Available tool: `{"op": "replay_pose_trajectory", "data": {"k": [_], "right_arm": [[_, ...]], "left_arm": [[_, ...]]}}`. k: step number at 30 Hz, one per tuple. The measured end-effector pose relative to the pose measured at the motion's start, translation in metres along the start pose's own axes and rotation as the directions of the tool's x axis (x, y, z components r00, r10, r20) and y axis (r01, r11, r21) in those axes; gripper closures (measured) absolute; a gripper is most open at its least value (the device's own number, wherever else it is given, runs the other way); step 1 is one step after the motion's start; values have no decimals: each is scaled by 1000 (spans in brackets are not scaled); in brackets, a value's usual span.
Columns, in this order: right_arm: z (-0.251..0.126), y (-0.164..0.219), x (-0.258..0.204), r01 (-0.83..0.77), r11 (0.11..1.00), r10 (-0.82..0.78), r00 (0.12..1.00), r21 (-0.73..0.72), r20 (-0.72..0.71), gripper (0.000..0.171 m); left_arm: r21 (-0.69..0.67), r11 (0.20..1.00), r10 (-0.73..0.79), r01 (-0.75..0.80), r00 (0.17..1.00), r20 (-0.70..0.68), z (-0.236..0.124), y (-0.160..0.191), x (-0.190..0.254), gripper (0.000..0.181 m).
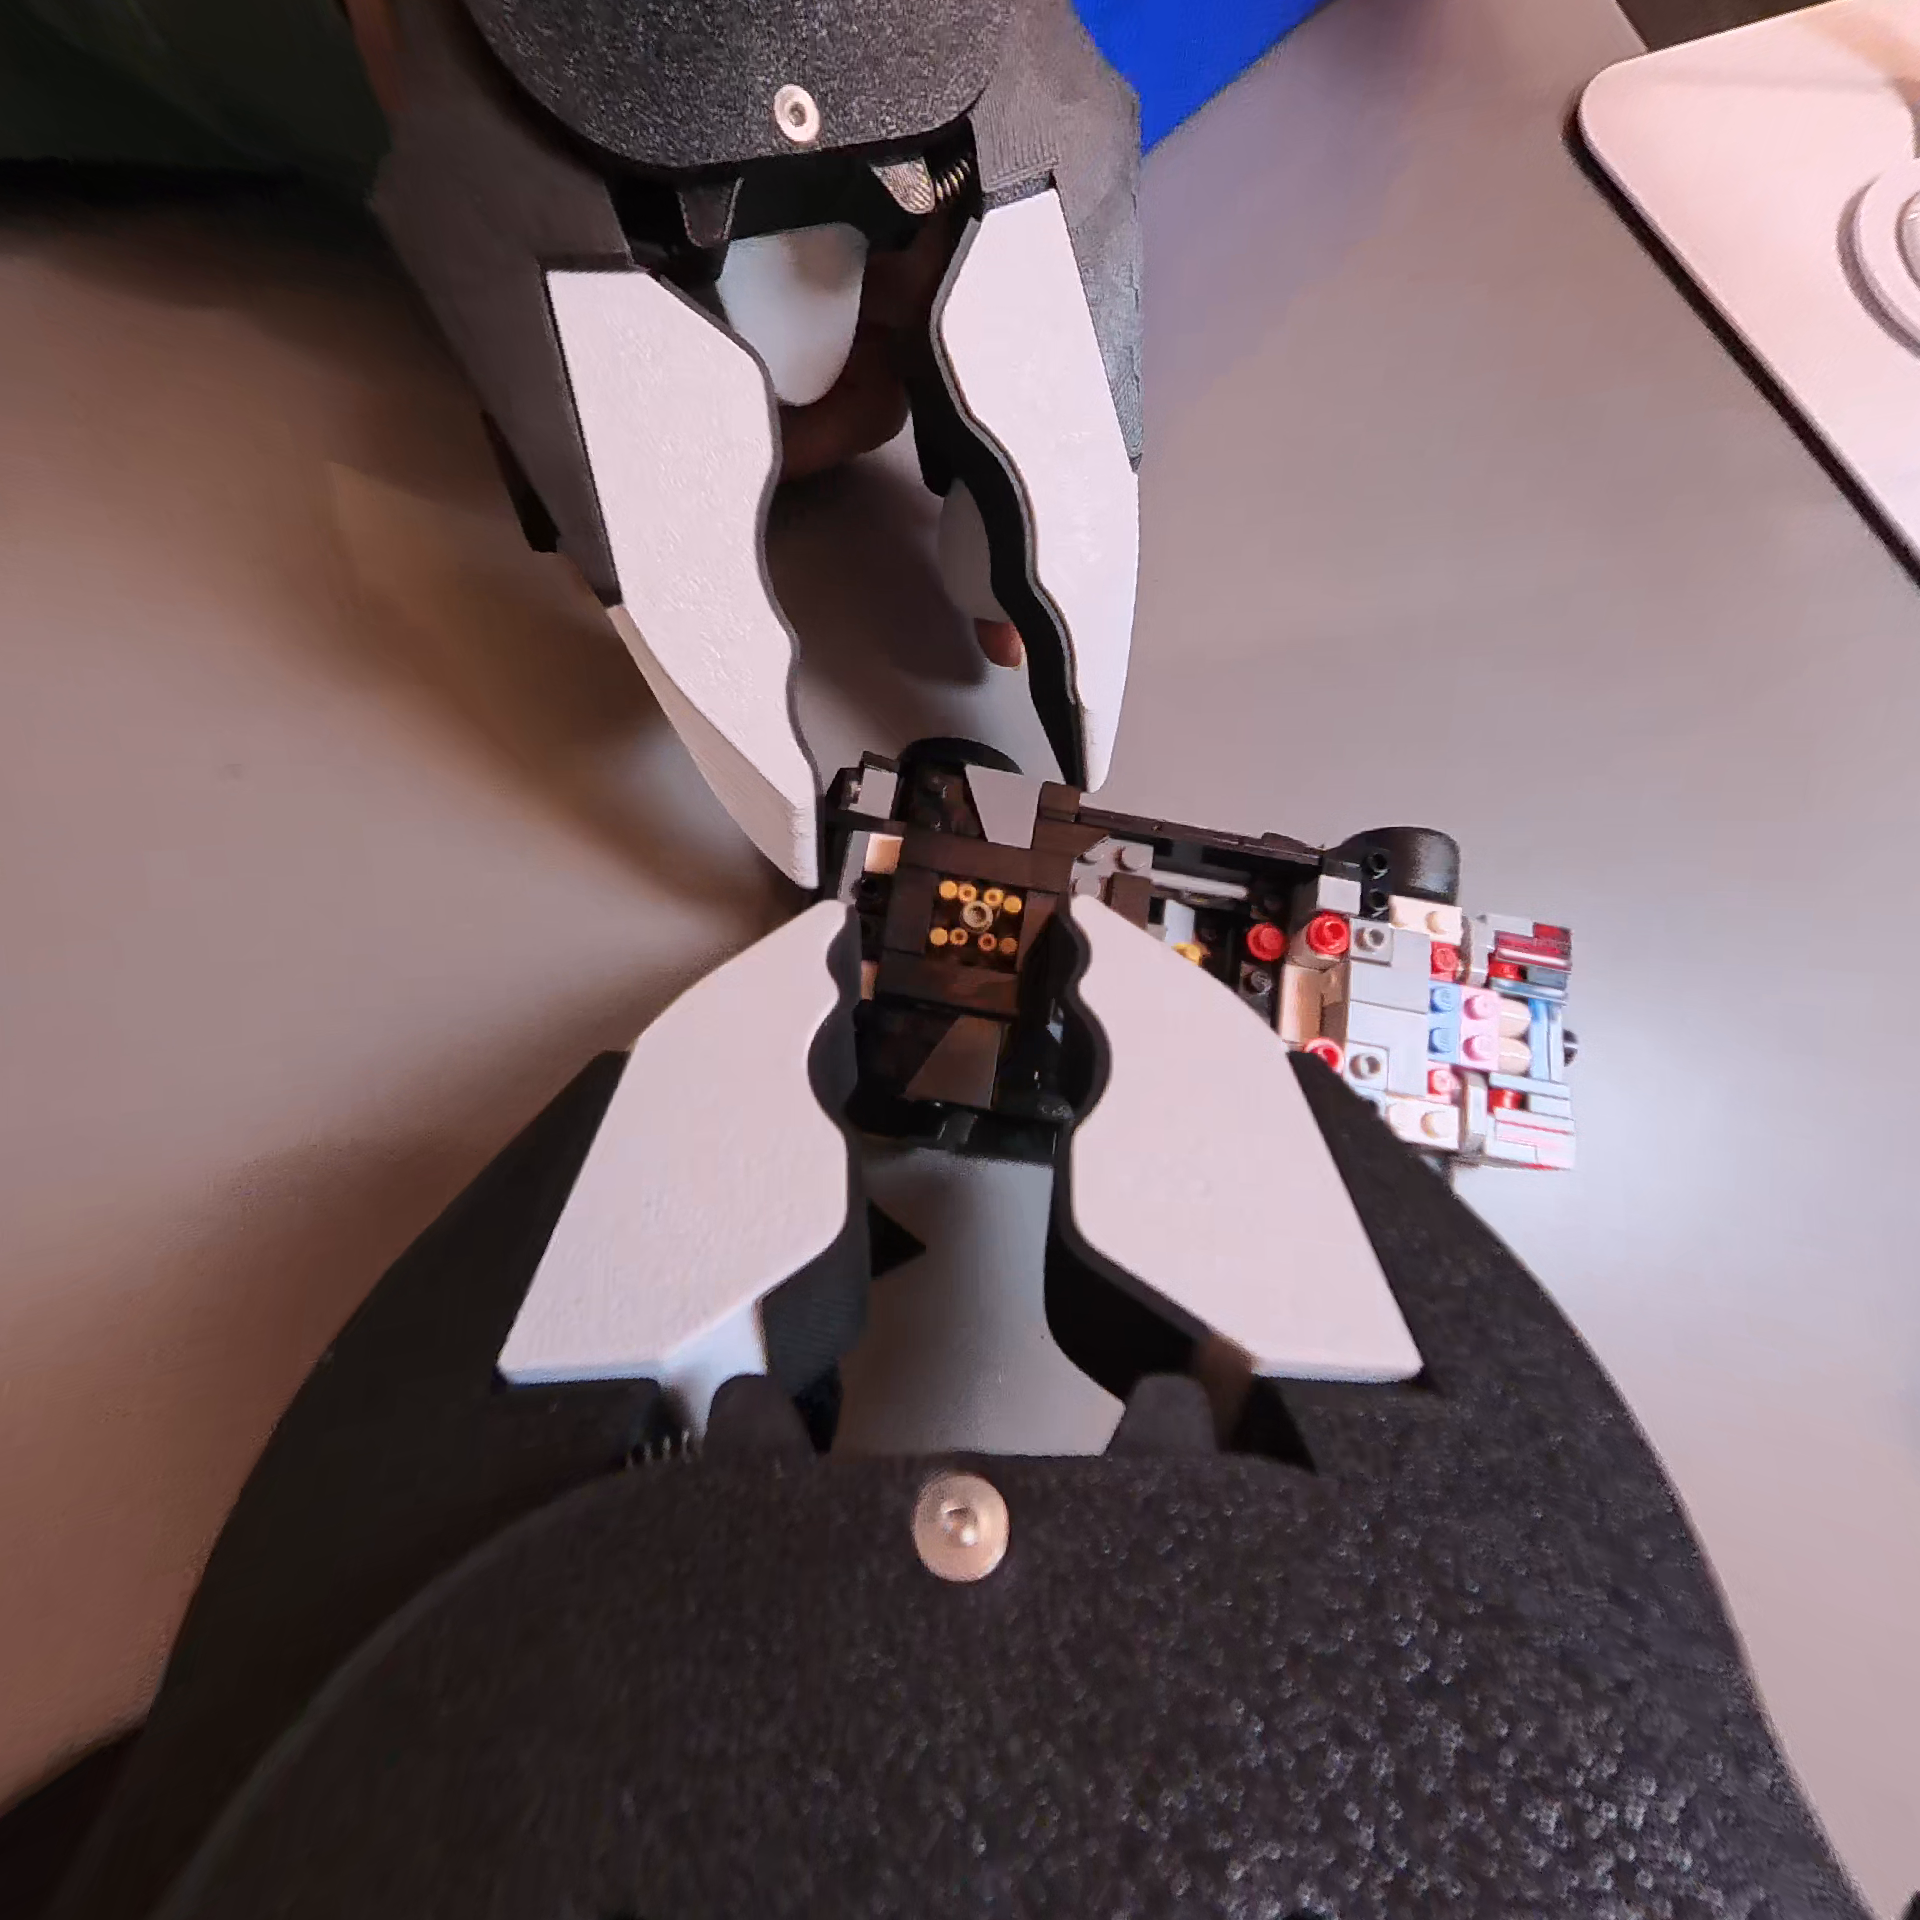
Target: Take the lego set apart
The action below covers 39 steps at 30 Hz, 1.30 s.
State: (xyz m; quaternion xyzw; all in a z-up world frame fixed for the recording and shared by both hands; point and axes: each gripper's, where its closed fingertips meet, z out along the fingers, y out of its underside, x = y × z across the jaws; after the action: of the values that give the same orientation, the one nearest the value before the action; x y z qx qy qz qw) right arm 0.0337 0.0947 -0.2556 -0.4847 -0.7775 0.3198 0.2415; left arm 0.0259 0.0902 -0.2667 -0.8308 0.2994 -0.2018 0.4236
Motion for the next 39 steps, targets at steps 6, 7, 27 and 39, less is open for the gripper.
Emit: {"op": "replay_pose_trajectory", "data": {"k": [6,7,27,39], "right_arm": [[2,-1,7,-16,1000,16,998,-7,-53,139],[2,-1,8,-8,1000,7,998,-12,-64,138],[5,0,10,-76,997,76,995,-6,-59,138],[7,-6,14,-101,994,104,992,41,-67,139]], "left_arm": [[-25,999,22,-21,1000,8,3,3,2,129],[-25,999,25,-25,1000,11,3,3,2,129],[-42,999,32,-29,998,62,7,4,-2,126],[-34,999,-2,5,998,61,6,3,-5,124]]}}
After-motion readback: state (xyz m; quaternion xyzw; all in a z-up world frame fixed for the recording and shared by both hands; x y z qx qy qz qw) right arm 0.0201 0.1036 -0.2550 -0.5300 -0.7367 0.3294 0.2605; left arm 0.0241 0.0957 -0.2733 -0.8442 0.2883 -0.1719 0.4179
